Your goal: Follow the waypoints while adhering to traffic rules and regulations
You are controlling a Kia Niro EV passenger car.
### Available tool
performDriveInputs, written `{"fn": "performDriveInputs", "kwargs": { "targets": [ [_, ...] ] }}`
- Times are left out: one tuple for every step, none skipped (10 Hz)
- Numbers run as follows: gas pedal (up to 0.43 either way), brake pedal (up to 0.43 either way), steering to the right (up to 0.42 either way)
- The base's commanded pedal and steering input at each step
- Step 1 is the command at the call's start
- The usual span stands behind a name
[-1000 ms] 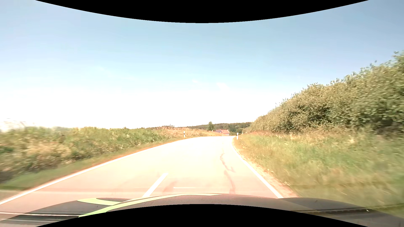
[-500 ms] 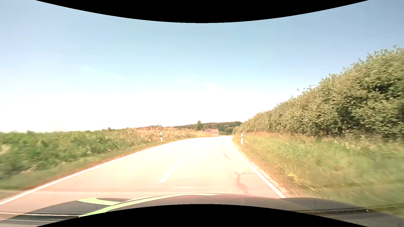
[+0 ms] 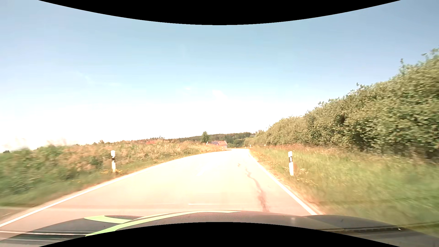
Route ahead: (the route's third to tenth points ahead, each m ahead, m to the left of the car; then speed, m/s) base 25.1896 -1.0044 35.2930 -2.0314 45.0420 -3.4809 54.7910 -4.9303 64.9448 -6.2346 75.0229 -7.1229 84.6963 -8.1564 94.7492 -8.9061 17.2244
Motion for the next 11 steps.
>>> {"fn": "performDriveInputs", "kwargs": {
  "targets": [
    [0.028, 0.000, 0.034],
    [0.028, 0.000, 0.034],
    [0.039, 0.000, 0.034],
    [0.039, 0.000, 0.034],
    [0.039, 0.000, 0.034],
    [0.039, 0.000, 0.033],
    [0.039, 0.000, 0.031],
    [0.047, 0.000, 0.027],
    [0.047, 0.000, 0.025],
    [0.059, 0.000, 0.021],
    [0.059, 0.000, 0.016]
  ]
}}
